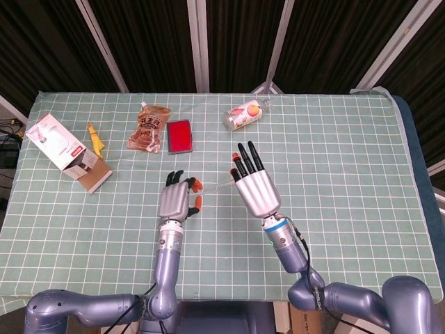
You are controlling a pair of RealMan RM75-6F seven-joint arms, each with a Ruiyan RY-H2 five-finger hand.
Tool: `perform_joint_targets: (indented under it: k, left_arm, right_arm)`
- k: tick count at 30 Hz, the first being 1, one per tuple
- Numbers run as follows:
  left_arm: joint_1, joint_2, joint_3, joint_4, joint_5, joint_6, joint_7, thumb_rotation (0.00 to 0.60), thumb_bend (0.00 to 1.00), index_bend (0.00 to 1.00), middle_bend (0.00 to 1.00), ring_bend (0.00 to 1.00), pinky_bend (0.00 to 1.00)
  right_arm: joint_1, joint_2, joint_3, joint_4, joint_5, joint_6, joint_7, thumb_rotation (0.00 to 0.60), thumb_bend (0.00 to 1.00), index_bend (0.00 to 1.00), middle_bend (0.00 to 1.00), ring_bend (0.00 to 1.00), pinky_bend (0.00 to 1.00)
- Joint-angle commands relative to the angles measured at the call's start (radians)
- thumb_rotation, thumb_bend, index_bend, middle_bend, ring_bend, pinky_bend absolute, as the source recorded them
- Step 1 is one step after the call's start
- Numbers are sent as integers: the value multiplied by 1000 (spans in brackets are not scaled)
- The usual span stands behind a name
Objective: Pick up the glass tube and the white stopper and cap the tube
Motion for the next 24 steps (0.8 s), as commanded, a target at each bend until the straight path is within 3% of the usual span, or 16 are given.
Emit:
perform_joint_targets:
  k: [1,5,8,11,17,24]
  left_arm:
    - [1,1,1,-1,2,1,-2,600,704,490,492,100,2]
    - [4,7,3,-3,10,2,-9,600,704,490,493,101,2]
    - [8,12,8,-4,22,3,-18,600,704,491,493,101,2]
    - [11,17,13,-4,33,3,-27,600,704,491,493,101,2]
    - [20,35,30,-6,48,-2,-30,600,705,491,493,101,2]
    - [36,86,93,-5,67,-29,10,600,705,491,493,101,2]
  right_arm:
    - [0,0,1,-3,0,1,-2,600,377,593,265,33,0]
    - [-6,8,1,-20,13,-7,-13,600,377,201,165,2,0]
    - [-15,18,-4,-34,20,-9,-23,600,377,13,52,0,0]
    - [-27,25,-6,-54,38,-10,-34,600,377,0,1,0,0]
    - [-47,47,-6,-90,52,-2,-41,600,377,0,0,0,0]
    - [-67,94,11,-118,67,14,-25,600,377,0,0,0,0]
